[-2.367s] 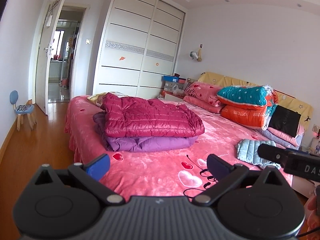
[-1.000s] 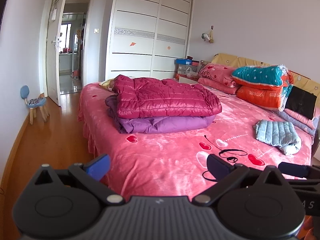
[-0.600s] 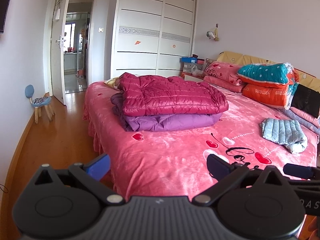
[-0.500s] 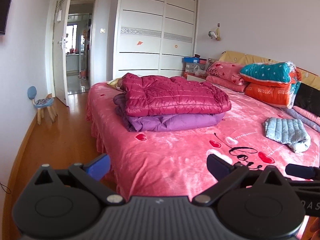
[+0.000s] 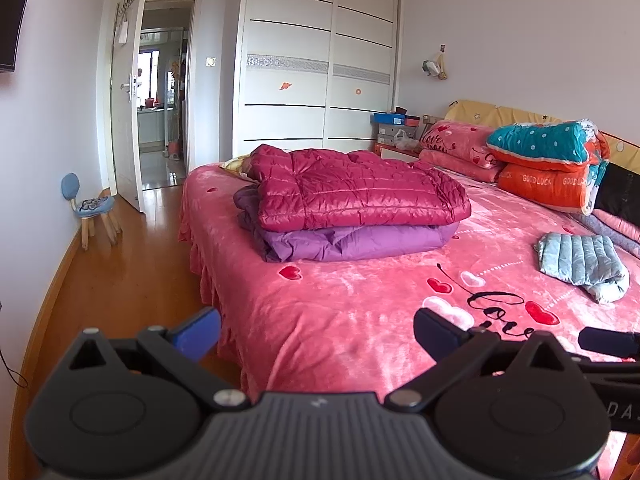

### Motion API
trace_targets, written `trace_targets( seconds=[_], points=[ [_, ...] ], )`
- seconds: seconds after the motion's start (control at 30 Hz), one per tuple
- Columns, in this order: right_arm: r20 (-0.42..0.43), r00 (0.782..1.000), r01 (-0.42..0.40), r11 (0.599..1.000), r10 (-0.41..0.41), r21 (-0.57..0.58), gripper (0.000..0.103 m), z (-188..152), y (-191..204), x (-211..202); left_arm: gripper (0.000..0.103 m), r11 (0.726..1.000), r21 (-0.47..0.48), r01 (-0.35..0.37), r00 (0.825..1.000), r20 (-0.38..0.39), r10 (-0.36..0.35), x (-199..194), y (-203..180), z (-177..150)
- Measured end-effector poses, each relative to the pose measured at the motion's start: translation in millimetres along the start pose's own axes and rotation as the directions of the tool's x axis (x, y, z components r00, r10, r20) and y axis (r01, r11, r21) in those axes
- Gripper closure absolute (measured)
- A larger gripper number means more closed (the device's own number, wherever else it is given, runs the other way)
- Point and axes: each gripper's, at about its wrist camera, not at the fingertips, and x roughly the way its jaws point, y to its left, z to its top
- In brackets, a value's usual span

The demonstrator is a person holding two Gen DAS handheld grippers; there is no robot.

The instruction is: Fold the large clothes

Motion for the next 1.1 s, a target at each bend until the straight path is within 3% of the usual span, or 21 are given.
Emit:
trace_targets(
  seconds=[0.77, 1.1],
  points=[
    [0.005, 1.000, 0.001, 1.000, -0.001, -0.021, 0.000, -1.7, -0.1, 2.1, 0.001, 1.000, 0.012, -0.009, 1.000, 0.027, 0.009, 0.3, -0.3, -2.9],
    [0.001, 1.000, -0.011, 1.000, 0.011, -0.014, 0.000, -3.9, -4.2, 6.3, 0.001, 1.000, -0.006, 0.004, 1.000, 0.004, -0.004, 6.0, -1.2, -5.0]
  ],
)
